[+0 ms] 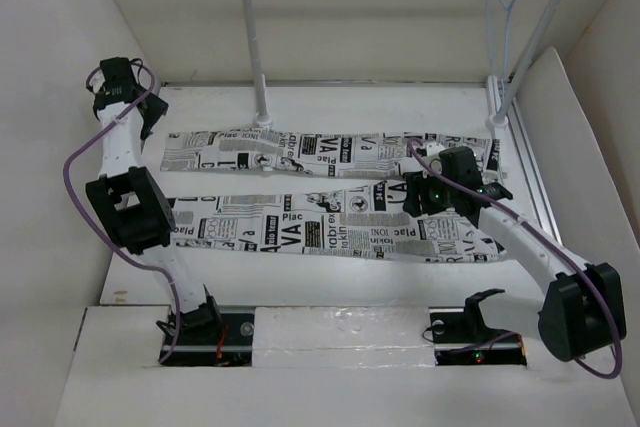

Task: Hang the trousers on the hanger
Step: Flatten out the trousers at the center of the board.

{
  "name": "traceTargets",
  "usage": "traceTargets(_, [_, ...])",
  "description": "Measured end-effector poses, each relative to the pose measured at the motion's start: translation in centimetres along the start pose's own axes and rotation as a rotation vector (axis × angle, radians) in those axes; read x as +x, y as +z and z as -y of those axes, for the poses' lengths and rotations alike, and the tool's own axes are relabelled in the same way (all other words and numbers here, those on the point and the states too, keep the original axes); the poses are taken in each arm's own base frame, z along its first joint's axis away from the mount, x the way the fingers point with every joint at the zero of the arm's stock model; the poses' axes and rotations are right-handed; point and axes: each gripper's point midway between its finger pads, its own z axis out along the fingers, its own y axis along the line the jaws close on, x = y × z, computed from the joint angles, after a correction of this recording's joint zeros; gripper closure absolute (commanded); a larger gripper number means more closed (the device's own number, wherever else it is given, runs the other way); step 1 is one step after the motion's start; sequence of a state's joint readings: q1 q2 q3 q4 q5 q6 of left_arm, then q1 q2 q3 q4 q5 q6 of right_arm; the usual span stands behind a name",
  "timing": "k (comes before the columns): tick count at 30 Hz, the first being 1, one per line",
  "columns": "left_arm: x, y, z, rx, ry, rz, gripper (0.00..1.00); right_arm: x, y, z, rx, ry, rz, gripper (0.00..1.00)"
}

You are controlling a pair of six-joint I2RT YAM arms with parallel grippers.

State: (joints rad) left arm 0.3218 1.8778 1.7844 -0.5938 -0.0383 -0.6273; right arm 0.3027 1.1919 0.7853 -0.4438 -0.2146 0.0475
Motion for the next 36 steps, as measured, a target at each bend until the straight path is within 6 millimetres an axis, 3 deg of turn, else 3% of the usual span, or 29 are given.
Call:
traceTargets(4, [2.3, 3.3, -3.3, -0.131, 0.016, -0.081, 0.45, -0.4, -0.6, -0.1, 0.001, -0.013, 0.007, 0.42])
traceTargets(6, [3.5, 4.0, -4.3, -0.156, 0.020, -0.107, 0.45, -0.5, -1.1, 0.2, 0.010, -0.011, 0.014, 0.54])
traceTargets(7, [4.0, 4.0, -4.6, -0.160, 0.020, -0.116, 0.45, -0.5, -1.5, 0.3, 0.015, -0.008, 0.021, 0.67])
traceTargets(8, [4.5, 4.1, -4.8, -0.159, 0.022, -0.124, 0.45, -0.7, -1.9, 0.6, 0.024, -0.002, 0.032, 1.00])
traceTargets(13, [8.2, 4.0, -3.7, -0.114, 0.070, -0.161, 0.49, -1.2, -3.7, 3.3, 0.107, 0.071, 0.080, 1.00])
traceTargets(16, [14.1, 2.0, -0.4, -0.016, 0.181, -0.196, 0.50, -0.9, -4.8, 6.7, 0.191, 0.178, 0.095, 0.67])
traceTargets(17, [16.8, 0.6, 1.0, 0.028, 0.240, -0.214, 0.50, -0.5, -5.1, 8.1, 0.224, 0.222, 0.101, 0.50])
traceTargets(20, [25.0, -5.1, 5.9, 0.232, 0.407, -0.262, 0.52, 1.4, -6.5, 12.1, 0.329, 0.368, 0.105, 0.36])
traceTargets(22, [29.0, -9.2, 7.7, 0.374, 0.477, -0.289, 0.52, 3.0, -7.5, 14.2, 0.402, 0.458, 0.104, 0.36])
traceTargets(24, [31.1, -12.2, 8.0, 0.469, 0.508, -0.309, 0.52, 4.2, -8.4, 15.7, 0.459, 0.524, 0.100, 0.34])
traceTargets(27, [33.2, -14.4, 8.0, 0.543, 0.540, -0.326, 0.52, 5.7, -9.8, 18.1, 0.545, 0.634, 0.104, 0.33])
traceTargets(32, [40.3, -18.0, 7.6, 0.634, 0.693, -0.416, 0.52, 9.6, -11.2, 21.7, 0.719, 0.802, 0.029, 0.28])
traceTargets(36, [44.7, -20.8, 6.0, 0.686, 0.795, -0.484, 0.51, 12.3, -12.0, 22.6, 0.801, 0.910, -0.041, 0.29])
